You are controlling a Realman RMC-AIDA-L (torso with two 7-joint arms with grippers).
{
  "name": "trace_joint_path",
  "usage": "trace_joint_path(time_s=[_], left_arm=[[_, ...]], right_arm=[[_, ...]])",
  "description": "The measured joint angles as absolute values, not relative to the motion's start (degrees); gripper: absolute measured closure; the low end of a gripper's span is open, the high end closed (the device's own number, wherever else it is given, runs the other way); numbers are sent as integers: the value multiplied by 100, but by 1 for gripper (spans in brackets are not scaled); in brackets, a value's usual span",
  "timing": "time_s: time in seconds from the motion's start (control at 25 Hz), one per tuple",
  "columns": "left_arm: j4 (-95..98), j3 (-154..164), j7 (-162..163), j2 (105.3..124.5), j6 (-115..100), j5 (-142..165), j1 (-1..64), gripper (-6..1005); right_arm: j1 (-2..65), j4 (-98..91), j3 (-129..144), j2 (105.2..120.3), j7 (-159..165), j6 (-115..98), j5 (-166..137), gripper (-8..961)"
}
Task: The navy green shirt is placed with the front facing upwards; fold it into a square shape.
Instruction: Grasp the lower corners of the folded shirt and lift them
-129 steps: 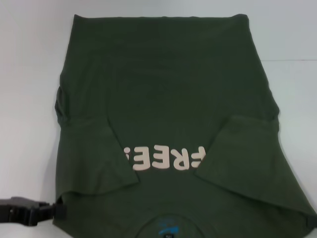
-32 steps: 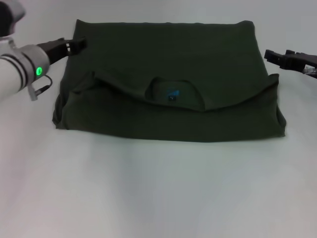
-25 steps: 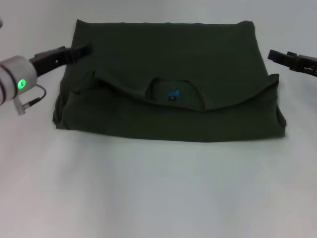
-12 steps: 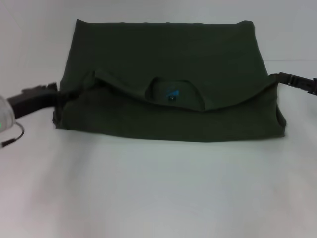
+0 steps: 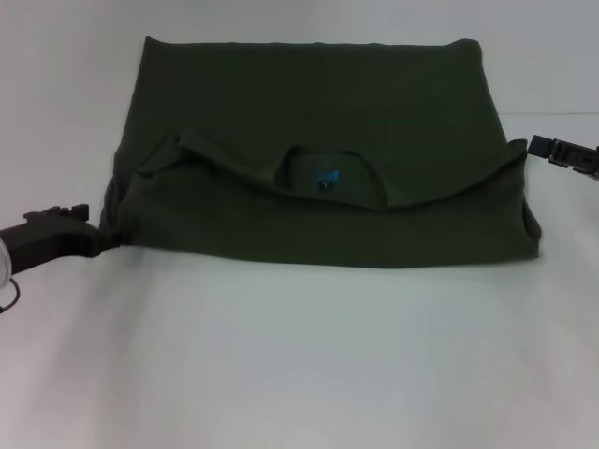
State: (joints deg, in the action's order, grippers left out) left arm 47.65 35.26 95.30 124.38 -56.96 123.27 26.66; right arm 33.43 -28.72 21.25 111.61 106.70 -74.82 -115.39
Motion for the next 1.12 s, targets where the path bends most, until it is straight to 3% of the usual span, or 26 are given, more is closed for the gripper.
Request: trace_joint_path(time_s=[1.12], left_arm=[[4427,4213,8913,12434,-4828,12769,2871,139]], right_arm=[[3255,-2821,2082,11261,10609,-7307,-11385,266]])
